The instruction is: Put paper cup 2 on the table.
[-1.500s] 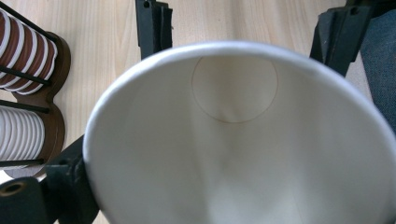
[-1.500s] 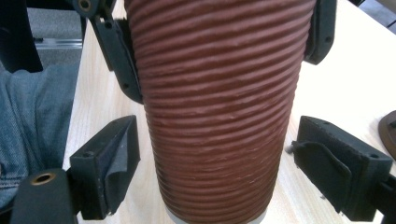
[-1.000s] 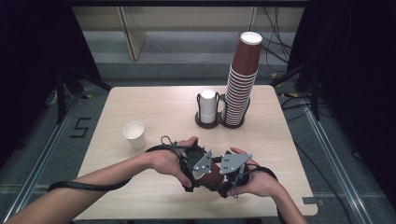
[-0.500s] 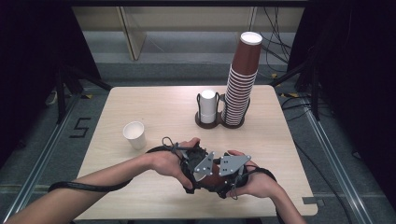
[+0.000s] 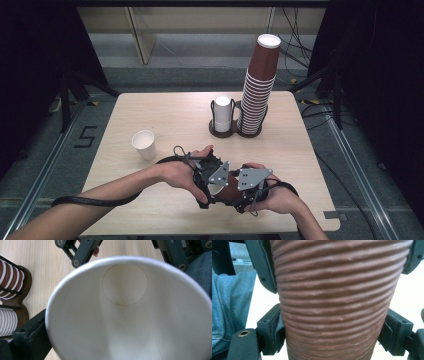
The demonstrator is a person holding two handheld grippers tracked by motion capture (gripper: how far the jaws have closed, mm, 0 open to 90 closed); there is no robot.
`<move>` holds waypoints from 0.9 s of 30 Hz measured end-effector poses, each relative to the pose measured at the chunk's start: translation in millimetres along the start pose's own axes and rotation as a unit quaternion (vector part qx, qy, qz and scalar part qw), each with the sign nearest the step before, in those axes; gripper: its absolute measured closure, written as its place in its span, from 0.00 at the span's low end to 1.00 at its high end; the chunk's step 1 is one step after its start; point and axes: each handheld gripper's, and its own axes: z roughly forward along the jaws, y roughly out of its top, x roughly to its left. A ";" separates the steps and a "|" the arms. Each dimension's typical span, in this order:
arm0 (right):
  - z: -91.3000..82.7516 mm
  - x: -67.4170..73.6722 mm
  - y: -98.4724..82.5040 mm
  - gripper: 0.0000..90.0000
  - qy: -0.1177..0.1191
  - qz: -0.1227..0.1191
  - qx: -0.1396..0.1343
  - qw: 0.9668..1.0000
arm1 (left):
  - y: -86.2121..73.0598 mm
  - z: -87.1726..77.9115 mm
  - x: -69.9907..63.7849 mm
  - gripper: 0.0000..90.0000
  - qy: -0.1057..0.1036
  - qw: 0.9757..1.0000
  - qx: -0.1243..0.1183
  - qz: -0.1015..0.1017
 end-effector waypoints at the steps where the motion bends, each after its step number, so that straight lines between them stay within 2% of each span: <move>1: -0.2 1.0 -1.0 0.23 0.004 0.012 0.001 1.000 | -0.7 -0.5 0.6 0.00 0.001 1.000 -0.002 -0.001; 5: -2.8 -1.1 -3.8 0.23 -0.008 0.006 -0.002 1.000 | -3.2 -1.9 2.4 0.00 0.008 1.000 -0.007 -0.010; 6: -3.9 -0.7 -6.0 0.23 -0.009 0.015 -0.002 1.000 | -4.6 -3.4 3.6 0.00 0.012 1.000 -0.012 -0.019; 9: -5.3 -1.1 -7.6 0.23 -0.013 0.017 -0.005 1.000 | -6.1 -6.0 5.2 0.00 0.014 1.000 -0.014 -0.021; 12: -8.8 -2.5 -12.6 0.23 -0.035 0.026 -0.018 0.999 | -10.9 -8.6 7.8 0.00 0.027 0.998 -0.030 -0.042; 13: -8.8 -2.5 -12.6 0.23 -0.035 0.026 -0.018 0.999 | -10.9 -8.6 7.8 0.00 0.027 0.998 -0.030 -0.042; 14: -10.3 -3.2 -15.2 0.23 -0.048 0.035 -0.028 0.998 | -13.7 -9.4 8.3 0.00 0.029 0.998 -0.034 -0.052; 16: -12.1 -3.8 -16.4 0.23 -0.057 0.038 -0.032 0.997 | -16.5 -10.3 8.9 0.00 0.034 0.996 -0.046 -0.064; 17: -12.5 -4.1 -17.2 0.23 -0.059 0.040 -0.037 0.997 | -16.5 -10.3 8.9 0.00 0.034 0.996 -0.046 -0.064; 19: -13.8 -5.7 -18.1 0.23 -0.075 0.040 -0.046 0.995 | -20.7 -11.4 9.5 0.00 0.042 0.993 -0.067 -0.092; 21: -14.8 -5.5 -18.8 0.23 -0.081 0.055 -0.051 0.994 | -21.9 -12.6 10.4 0.00 0.041 0.993 -0.066 -0.090; 22: -15.6 -6.5 -19.4 0.23 -0.091 0.062 -0.059 0.992 | -24.8 -12.4 9.7 0.00 0.049 0.988 -0.090 -0.118; 23: -15.6 -6.5 -19.4 0.23 -0.091 0.062 -0.059 0.992 | -24.8 -12.4 9.7 0.00 0.049 0.988 -0.090 -0.118; 24: -15.9 -8.2 -21.0 0.23 -0.116 0.071 -0.079 0.988 | -27.7 -12.5 9.4 0.00 0.054 0.982 -0.111 -0.141; 25: -16.4 -7.9 -21.7 0.23 -0.122 0.080 -0.083 0.986 | -28.9 -13.2 10.0 0.00 0.054 0.981 -0.114 -0.146; 27: -16.7 -10.3 -22.6 0.23 -0.135 0.085 -0.097 0.982 | -32.7 -12.9 9.2 0.00 0.058 0.974 -0.138 -0.170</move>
